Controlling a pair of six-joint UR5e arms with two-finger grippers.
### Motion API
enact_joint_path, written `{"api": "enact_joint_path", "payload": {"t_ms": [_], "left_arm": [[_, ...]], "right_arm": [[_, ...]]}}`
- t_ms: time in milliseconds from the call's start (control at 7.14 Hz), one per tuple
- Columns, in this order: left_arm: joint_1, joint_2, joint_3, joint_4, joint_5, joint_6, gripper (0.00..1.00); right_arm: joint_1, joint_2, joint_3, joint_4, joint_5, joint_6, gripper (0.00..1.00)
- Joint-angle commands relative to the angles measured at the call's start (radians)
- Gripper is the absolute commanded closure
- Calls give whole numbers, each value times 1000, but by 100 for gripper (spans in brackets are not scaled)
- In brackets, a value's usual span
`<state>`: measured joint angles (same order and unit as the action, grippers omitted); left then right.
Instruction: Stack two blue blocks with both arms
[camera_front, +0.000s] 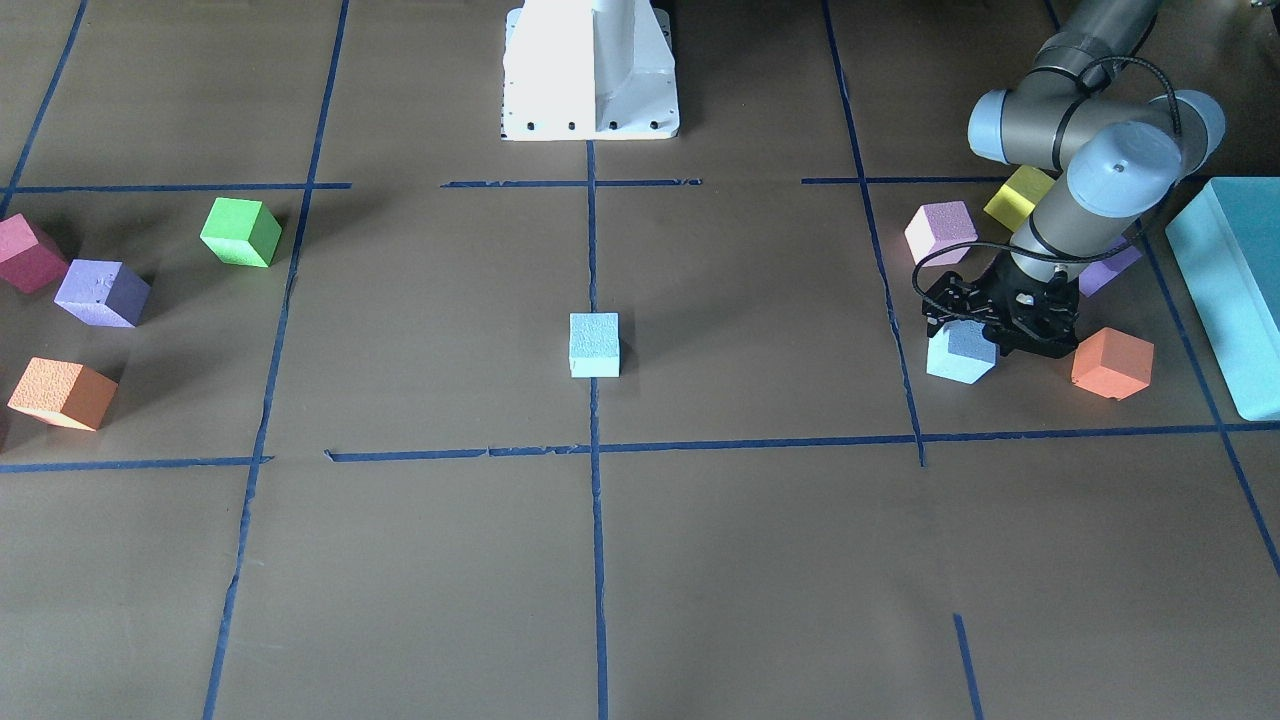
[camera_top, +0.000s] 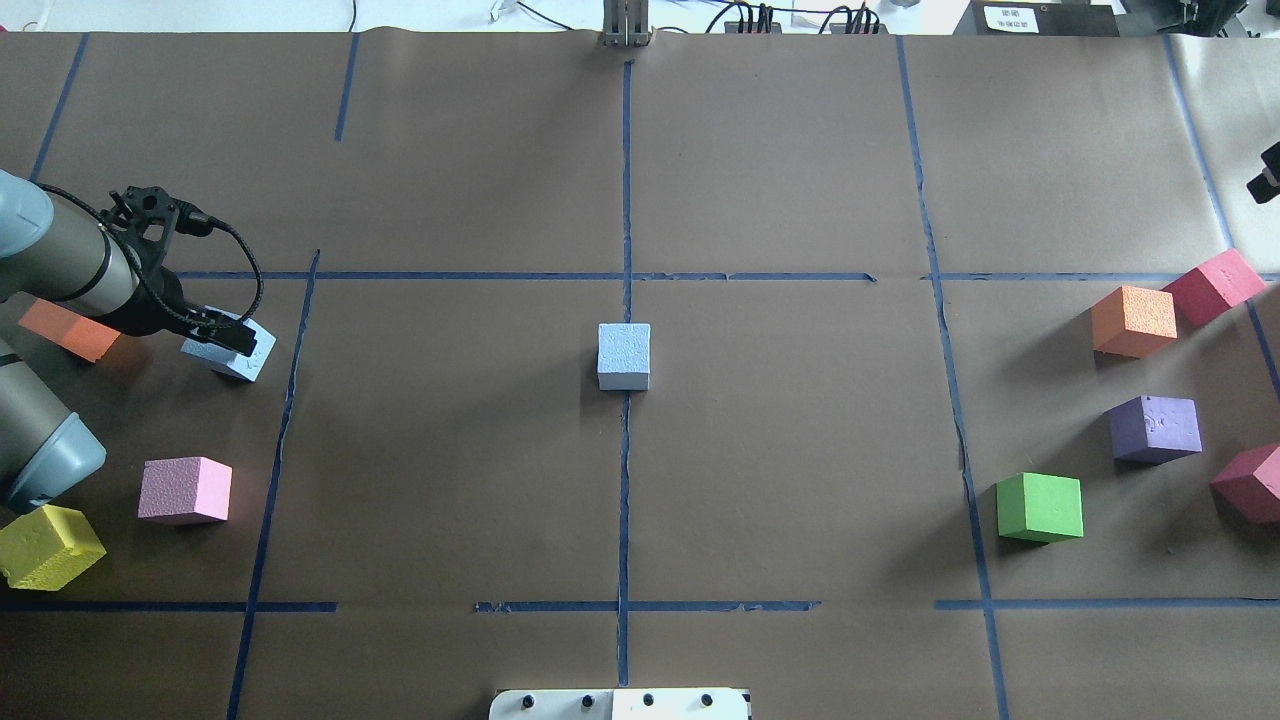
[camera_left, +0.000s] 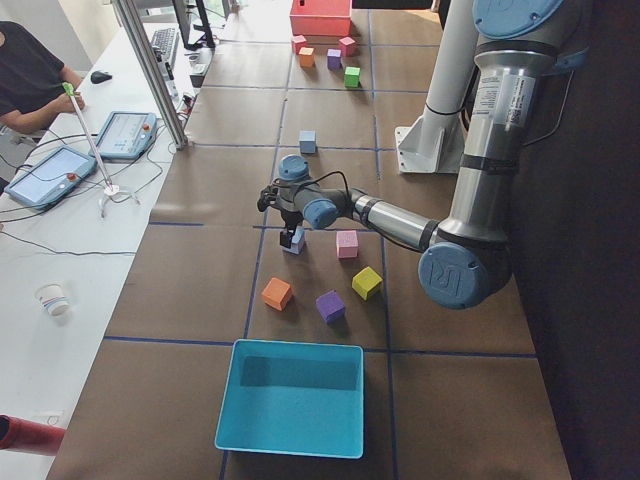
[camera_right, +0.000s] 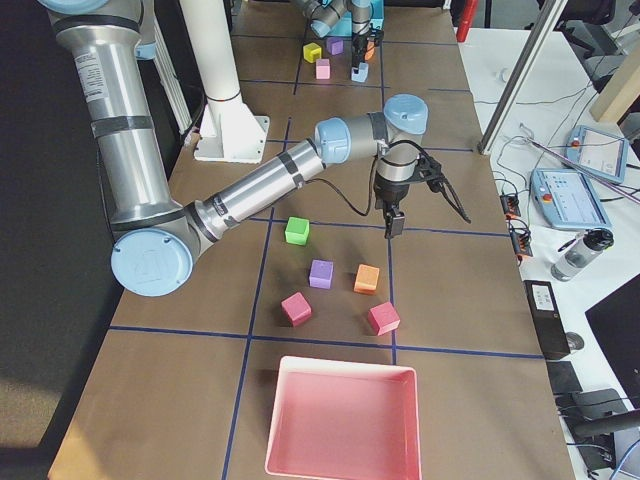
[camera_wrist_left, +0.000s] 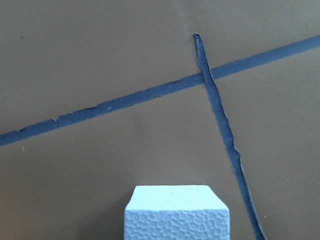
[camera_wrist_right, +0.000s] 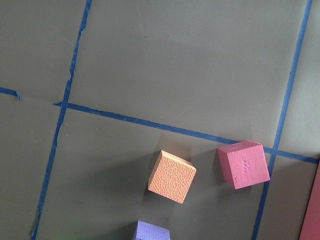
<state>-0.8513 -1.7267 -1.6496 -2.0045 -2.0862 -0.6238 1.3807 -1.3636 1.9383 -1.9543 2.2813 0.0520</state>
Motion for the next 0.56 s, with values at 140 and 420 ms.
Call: {"api": "enact_joint_path", "payload": {"t_ms": [140,420], "left_arm": [[17,-8,31,-3,1,-4,23],[11,-5,4,4,-12,-5,99]], "right_arm": [[3,-3,-9,-2,0,14,0],[3,3,-9,0,-5,23,0]]}}
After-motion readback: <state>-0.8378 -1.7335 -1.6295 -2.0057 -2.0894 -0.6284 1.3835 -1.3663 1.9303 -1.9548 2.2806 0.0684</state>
